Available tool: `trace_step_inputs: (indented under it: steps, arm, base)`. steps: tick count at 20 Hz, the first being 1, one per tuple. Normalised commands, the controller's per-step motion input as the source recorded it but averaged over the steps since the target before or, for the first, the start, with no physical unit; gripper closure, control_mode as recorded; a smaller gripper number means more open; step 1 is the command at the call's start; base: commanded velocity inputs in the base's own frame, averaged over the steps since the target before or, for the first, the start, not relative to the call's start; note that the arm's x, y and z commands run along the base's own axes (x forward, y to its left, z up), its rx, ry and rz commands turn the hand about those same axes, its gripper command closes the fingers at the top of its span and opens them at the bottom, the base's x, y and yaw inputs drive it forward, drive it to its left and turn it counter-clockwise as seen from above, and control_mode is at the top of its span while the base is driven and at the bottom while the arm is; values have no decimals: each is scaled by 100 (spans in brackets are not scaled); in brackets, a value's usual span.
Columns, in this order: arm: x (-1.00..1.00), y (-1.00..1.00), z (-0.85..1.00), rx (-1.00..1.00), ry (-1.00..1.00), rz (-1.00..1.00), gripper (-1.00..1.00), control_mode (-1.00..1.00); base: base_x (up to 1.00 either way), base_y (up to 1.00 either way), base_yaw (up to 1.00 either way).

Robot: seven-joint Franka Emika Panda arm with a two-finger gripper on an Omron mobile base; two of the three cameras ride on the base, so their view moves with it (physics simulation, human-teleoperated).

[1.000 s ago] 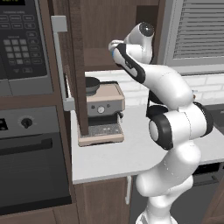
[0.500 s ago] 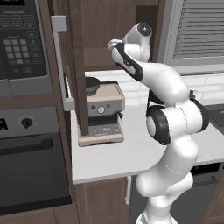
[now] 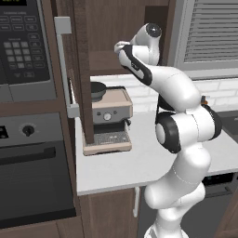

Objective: Gather all objects into one cabinet and sort the glasses and bowls to opposite sides.

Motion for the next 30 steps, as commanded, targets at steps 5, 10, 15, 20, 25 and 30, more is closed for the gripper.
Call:
trace_step_inputs:
  steps: [5, 10, 15, 20, 25, 30]
  arm:
    - [0, 1, -2, 0, 0, 0, 100, -100]
    - [0, 0, -3, 0, 0, 0, 100, -100]
    - [0, 0, 0, 0, 0, 0, 100, -100]
    - [-6, 0, 0, 0, 0, 0, 100, -100]
    - [-20, 3, 0, 0, -4, 0, 100, -100]
    - [-19, 6, -5, 0, -8, 0, 100, -100]
  base:
    - [0, 0, 0]
    - [0, 0, 0]
    - [0, 0, 0]
    - [0, 0, 0]
    - [0, 0, 0]
    - [0, 0, 0]
